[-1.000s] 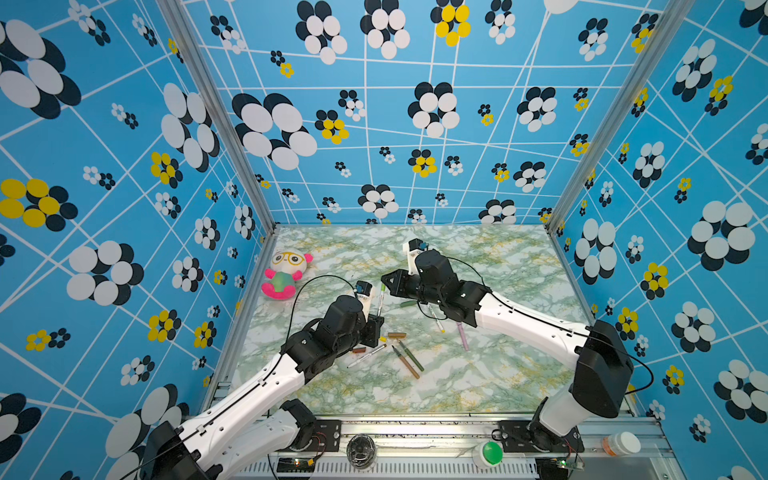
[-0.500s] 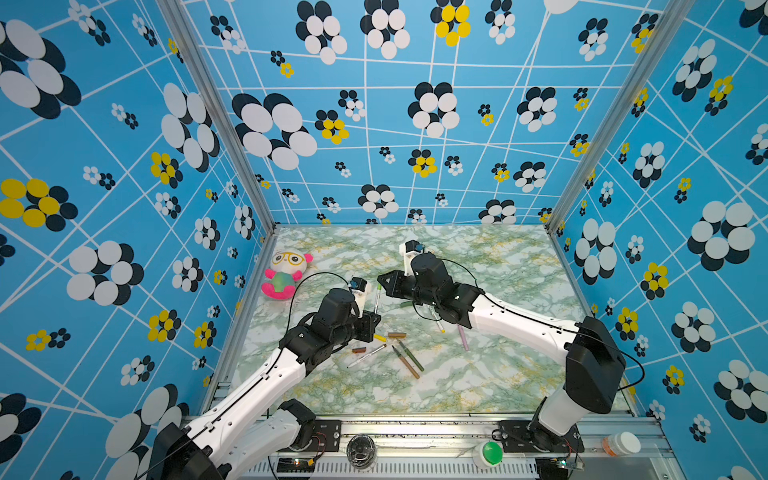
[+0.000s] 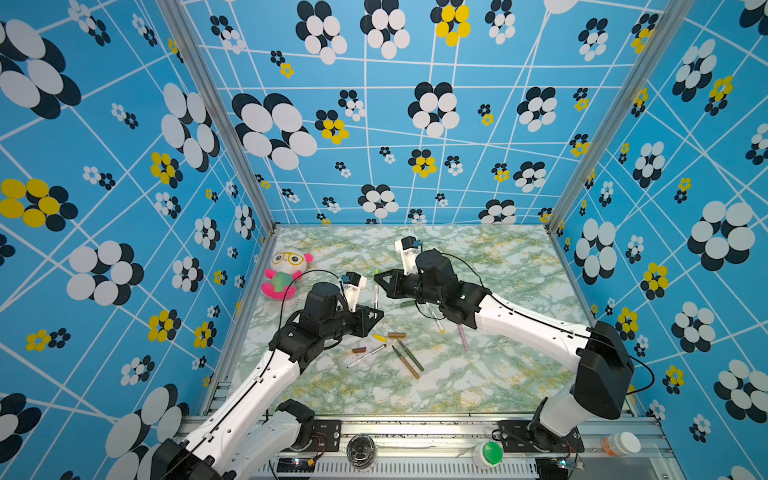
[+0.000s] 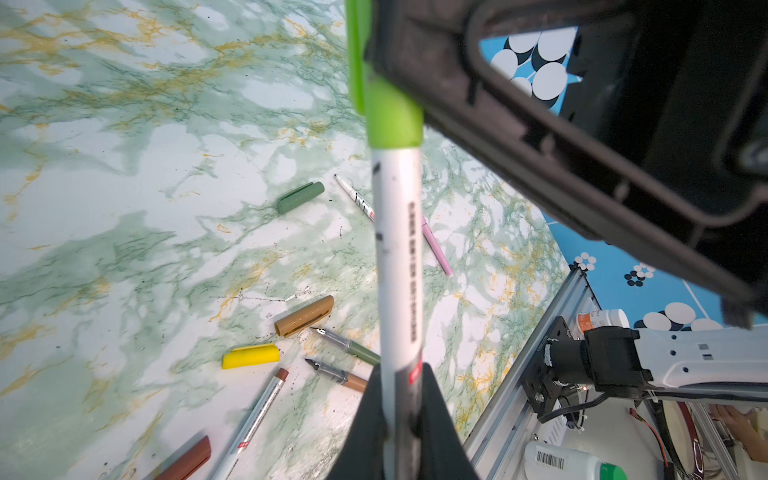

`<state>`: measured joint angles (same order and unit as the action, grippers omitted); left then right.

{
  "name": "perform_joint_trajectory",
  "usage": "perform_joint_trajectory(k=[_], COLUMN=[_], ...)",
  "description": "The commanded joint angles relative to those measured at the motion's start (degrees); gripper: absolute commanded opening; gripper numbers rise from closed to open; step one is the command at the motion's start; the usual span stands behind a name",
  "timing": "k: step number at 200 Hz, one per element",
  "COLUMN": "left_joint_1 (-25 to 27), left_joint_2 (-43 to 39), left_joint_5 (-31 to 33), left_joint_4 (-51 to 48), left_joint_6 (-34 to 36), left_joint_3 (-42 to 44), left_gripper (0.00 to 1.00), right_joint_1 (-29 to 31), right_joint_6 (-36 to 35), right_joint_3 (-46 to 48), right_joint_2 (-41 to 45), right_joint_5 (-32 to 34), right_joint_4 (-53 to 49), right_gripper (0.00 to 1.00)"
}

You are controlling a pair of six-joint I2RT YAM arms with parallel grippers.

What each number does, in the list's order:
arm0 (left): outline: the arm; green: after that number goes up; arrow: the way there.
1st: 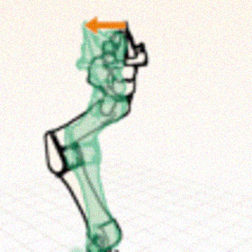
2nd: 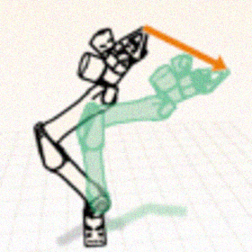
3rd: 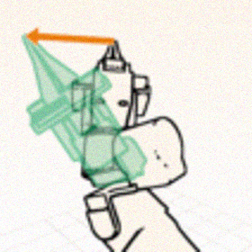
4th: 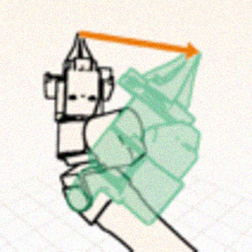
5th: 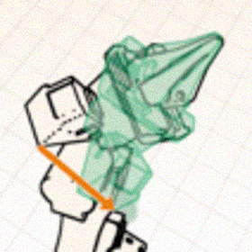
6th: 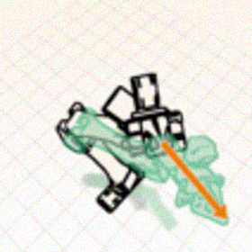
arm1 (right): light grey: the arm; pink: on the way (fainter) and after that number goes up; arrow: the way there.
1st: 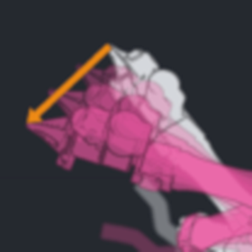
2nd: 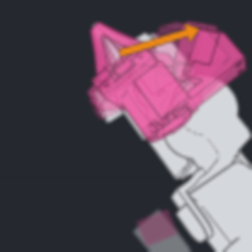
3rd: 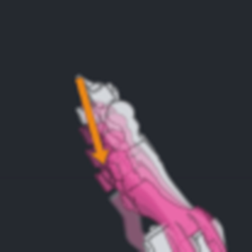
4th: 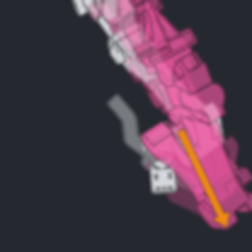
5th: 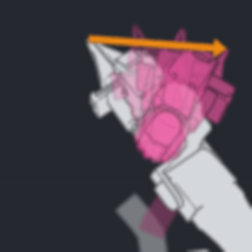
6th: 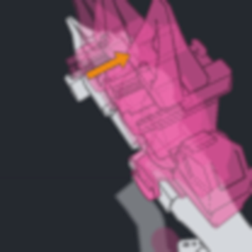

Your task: Insert the pens into the pen caps

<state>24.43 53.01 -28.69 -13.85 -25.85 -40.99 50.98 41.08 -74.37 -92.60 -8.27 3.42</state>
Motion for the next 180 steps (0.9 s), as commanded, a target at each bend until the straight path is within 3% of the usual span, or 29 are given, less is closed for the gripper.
perform_joint_trajectory(k=[1, 180], left_joint_1=[-1.0, -0.4], left_joint_2=[-1.8, -3.6], left_joint_5=[-0.5, 1.2], left_joint_4=[17.5, 14.1], left_joint_6=[2.9, 4.4], left_joint_3=[-3.3, -3.3], left_gripper=[0.0, 0.0], right_joint_1=[4.6, 3.7], right_joint_6=[-2.3, -3.3], right_joint_3=[2.2, 1.7], right_joint_2=[-1.1, -0.2], right_joint_5=[-11.0, -12.3], right_joint_4=[-14.2, -15.3], right_gripper=[0.0, 0.0])
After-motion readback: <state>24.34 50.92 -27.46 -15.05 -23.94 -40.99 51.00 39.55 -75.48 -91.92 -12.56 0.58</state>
